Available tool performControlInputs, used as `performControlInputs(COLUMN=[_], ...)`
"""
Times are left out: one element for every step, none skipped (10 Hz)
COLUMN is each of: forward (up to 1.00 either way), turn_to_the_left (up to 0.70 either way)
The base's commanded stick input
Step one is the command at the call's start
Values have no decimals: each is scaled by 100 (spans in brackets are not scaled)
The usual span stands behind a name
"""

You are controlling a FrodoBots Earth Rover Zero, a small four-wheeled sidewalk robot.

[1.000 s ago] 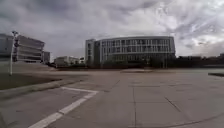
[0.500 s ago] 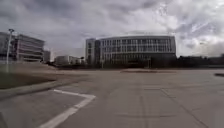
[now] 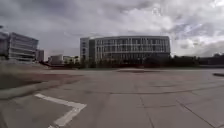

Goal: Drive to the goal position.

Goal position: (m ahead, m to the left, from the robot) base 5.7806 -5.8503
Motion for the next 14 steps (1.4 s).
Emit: performControlInputs(forward=[100,100,100,100,100,100,100,100,100,100,100,100,100,100], turn_to_the_left=[0,0,0,0,0,0,0,0,0,0,0,0,0,0])
